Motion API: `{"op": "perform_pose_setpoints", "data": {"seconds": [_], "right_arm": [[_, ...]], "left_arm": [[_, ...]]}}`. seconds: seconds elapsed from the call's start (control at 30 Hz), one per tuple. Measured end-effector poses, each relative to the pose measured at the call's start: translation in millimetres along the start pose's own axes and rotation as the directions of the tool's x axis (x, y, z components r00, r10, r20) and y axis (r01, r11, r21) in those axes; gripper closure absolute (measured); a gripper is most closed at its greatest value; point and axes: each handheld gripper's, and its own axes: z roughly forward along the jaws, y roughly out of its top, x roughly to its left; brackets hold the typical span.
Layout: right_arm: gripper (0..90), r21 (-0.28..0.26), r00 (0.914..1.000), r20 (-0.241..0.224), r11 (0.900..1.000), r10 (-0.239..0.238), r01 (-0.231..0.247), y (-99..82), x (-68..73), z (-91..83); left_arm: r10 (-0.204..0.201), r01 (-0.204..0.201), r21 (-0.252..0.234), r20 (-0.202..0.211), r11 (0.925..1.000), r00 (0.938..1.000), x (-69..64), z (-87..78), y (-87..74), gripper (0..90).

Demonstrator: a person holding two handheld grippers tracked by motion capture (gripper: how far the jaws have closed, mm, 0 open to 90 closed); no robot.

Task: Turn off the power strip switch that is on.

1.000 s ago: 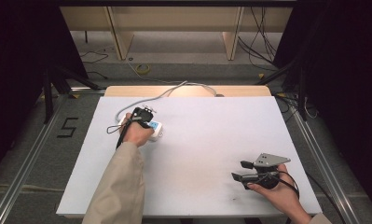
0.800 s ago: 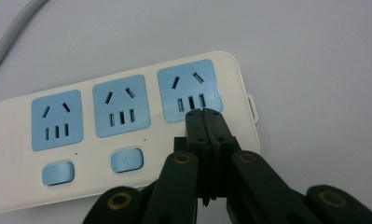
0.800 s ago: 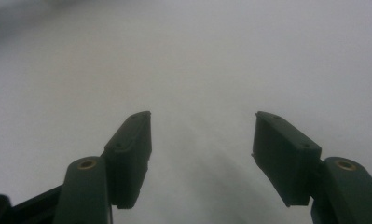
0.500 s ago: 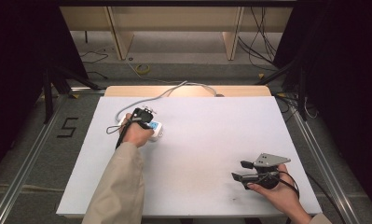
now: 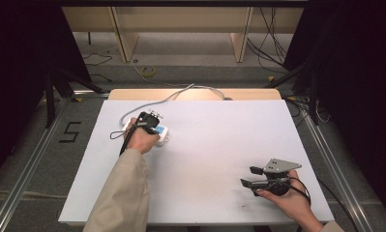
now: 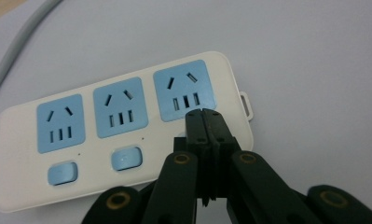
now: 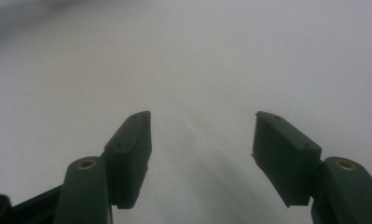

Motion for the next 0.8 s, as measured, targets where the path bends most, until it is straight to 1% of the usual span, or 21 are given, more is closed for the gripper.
{"op": "perform_pose_setpoints", "data": {"seconds": [0.07, 0.17, 0.2, 0.23, 0.27, 0.3, 0.33, 0.4, 0.47, 0.5, 0.6, 0.63, 0.67, 0.7, 0.8], "right_arm": [[38.2, 0.001, 1.0000, -0.001, 1.0000, 0.003, -0.003, -0.2, -0.1, 0.4], [38.2, 0.001, 1.0000, -0.002, 1.0000, 0.003, -0.003, 0.0, 0.3, 1.0], [38.2, 0.000, 1.0000, -0.001, 1.0000, 0.002, -0.002, 0.1, 0.4, 1.0], [38.2, 0.001, 1.0000, -0.001, 1.0000, 0.003, -0.003, 0.1, 0.5, 1.0], [38.2, 0.001, 1.0000, -0.002, 1.0000, 0.004, -0.004, 0.0, 0.5, 1.0], [38.2, 0.003, 1.0000, -0.002, 1.0000, 0.004, -0.004, -0.1, 0.3, 1.2], [38.2, 0.004, 1.0000, -0.002, 1.0000, 0.004, -0.004, -0.2, 0.4, 1.3], [38.2, 0.005, 1.0000, -0.001, 1.0000, 0.004, -0.004, -0.2, 0.5, 1.5], [38.2, 0.003, 1.0000, -0.001, 1.0000, 0.004, -0.004, -0.1, 0.7, 1.5], [38.2, 0.004, 1.0000, -0.001, 1.0000, 0.006, -0.006, -0.1, 0.8, 1.5], [38.2, 0.007, 1.0000, -0.001, 1.0000, 0.005, -0.005, -0.2, 0.6, 1.5], [38.2, 0.007, 1.0000, -0.001, 1.0000, 0.006, -0.006, -0.2, 0.5, 1.6], [38.2, 0.006, 1.0000, 0.000, 1.0000, 0.006, -0.006, -0.2, 0.5, 1.8], [38.2, 0.007, 1.0000, -0.001, 1.0000, 0.006, -0.006, -0.3, 0.4, 1.9], [38.2, 0.007, 1.0000, -0.003, 0.9999, 0.008, -0.008, -0.5, 0.4, 2.1]], "left_arm": [[-0.001, 0.001, -0.026, -0.002, 0.9997, 1.0000, 1.9, -6.3, -2.1, 89.4], [0.000, 0.001, -0.050, 0.025, 0.9988, 0.9997, 2.8, -16.3, -5.0, 76.9], [0.010, -0.009, -0.060, 0.020, 0.9982, 0.9997, 3.2, -20.4, -6.5, 73.6], [0.008, -0.007, -0.073, 0.019, 0.9973, 0.9998, 3.0, -24.2, -8.5, 70.9], [0.007, -0.004, -0.086, 0.026, 0.9963, 0.9996, 3.2, -27.8, -10.9, 69.1], [0.001, 0.002, -0.103, 0.034, 0.9947, 0.9994, 2.9, -30.7, -13.8, 65.9], [0.004, 0.000, -0.113, 0.036, 0.9935, 0.9994, 2.4, -33.4, -17.0, 61.9], [0.022, -0.018, -0.136, 0.030, 0.9905, 0.9993, 1.1, -37.9, -24.6, 56.5], [0.022, -0.015, -0.148, 0.049, 0.9888, 0.9986, 0.1, -42.0, -33.1, 51.7], [0.017, -0.008, -0.162, 0.057, 0.9867, 0.9983, -1.3, -43.5, -37.6, 49.3], [0.032, -0.015, -0.198, 0.082, 0.9800, 0.9961, -6.4, -48.7, -51.8, 39.0], [0.035, -0.015, -0.216, 0.091, 0.9763, 0.9953, -9.4, -50.2, -56.8, 36.2], [0.040, -0.017, -0.227, 0.099, 0.9737, 0.9943, -12.2, -52.0, -61.8, 34.2], [0.040, -0.013, -0.245, 0.103, 0.9694, 0.9939, -15.2, -53.5, -67.0, 33.1], [0.040, -0.007, -0.280, 0.113, 0.9601, 0.9928, -24.5, -59.0, -82.9, 29.9]]}}
